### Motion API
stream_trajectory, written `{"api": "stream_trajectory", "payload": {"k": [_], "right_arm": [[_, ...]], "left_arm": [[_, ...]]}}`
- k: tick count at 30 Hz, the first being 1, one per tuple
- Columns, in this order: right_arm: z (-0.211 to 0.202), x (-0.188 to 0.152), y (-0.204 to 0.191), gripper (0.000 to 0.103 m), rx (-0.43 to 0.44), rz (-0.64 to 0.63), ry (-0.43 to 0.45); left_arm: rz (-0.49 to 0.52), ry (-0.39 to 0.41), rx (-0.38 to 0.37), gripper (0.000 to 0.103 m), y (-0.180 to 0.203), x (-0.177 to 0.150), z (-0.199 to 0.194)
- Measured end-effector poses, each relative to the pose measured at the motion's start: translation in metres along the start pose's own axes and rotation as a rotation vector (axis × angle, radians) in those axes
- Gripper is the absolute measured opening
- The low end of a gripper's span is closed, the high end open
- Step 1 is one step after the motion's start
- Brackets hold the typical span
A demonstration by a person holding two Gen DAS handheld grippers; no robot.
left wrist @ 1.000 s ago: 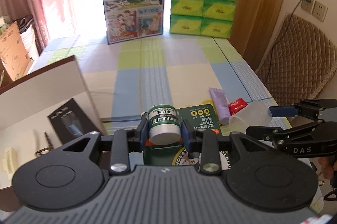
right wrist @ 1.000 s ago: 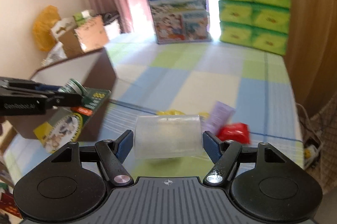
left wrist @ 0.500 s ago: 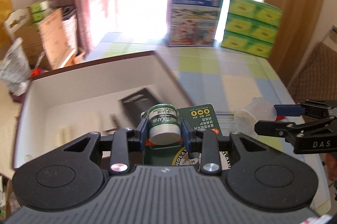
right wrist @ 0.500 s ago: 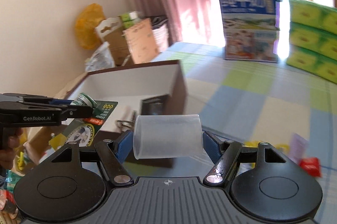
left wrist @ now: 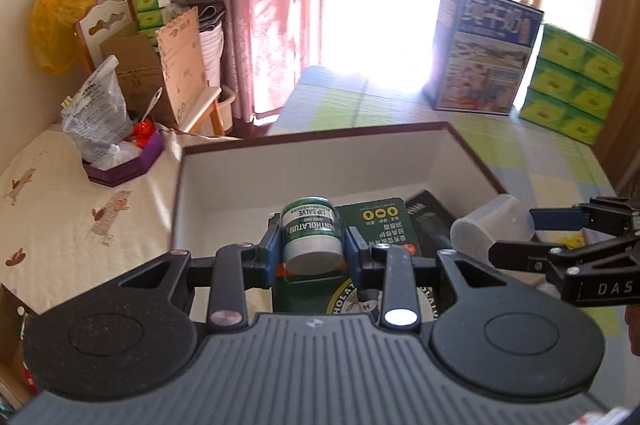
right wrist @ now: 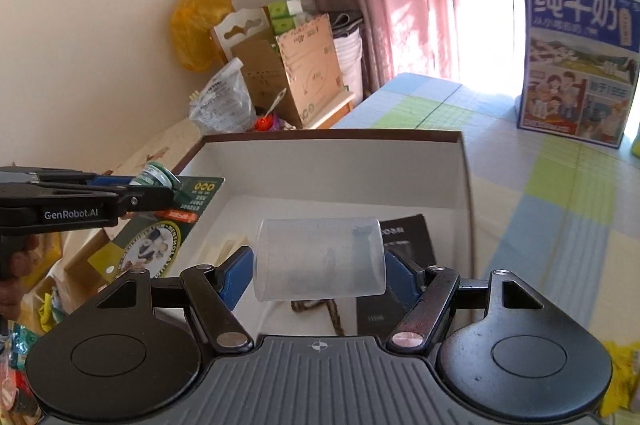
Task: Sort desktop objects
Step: 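Carry the lip balm pack and clear box over the brown box, then lower both items into the brown box and open both tools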
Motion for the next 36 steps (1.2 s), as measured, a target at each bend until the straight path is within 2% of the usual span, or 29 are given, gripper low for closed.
{"api": "stream_trajectory", "payload": {"k": [7, 12, 19, 29, 32, 36], "right_arm": [[0.045, 0.022, -0.001, 0.069, -0.043, 0.006, -0.034], [0.072, 0.031, -0.001, 0.069, -0.061, -0.006, -0.060], [0.097, 0.036, 0.006, 0.069, -0.077, 0.000, -0.099], [0.124, 0.045, 0.015, 0.069, -0.090, 0.009, -0.135], [0.129, 0.049, 0.015, 0.069, -0.090, 0.007, -0.139], [0.136, 0.051, 0.017, 0.069, -0.090, 0.005, -0.153]], "left_arm": [[0.029, -0.041, 0.014, 0.029, -0.026, 0.020, 0.046], [0.041, -0.103, 0.023, 0.029, -0.037, 0.031, 0.088], [0.060, -0.165, 0.040, 0.029, -0.041, 0.036, 0.134], [0.044, -0.227, 0.045, 0.029, -0.043, 0.036, 0.167], [0.042, -0.221, 0.048, 0.038, -0.045, 0.039, 0.168], [0.042, -0.214, 0.047, 0.042, -0.047, 0.044, 0.168]]}}
Point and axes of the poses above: each gripper's, at about its wrist camera, not at the fingertips, and z roughly the way its jaws point, y to its right, x to its top, the point moved 1 cm from there along z, roughly the way its jaws point, and after that the axes turned 4 degrees about -z, right-handed, at the moved point
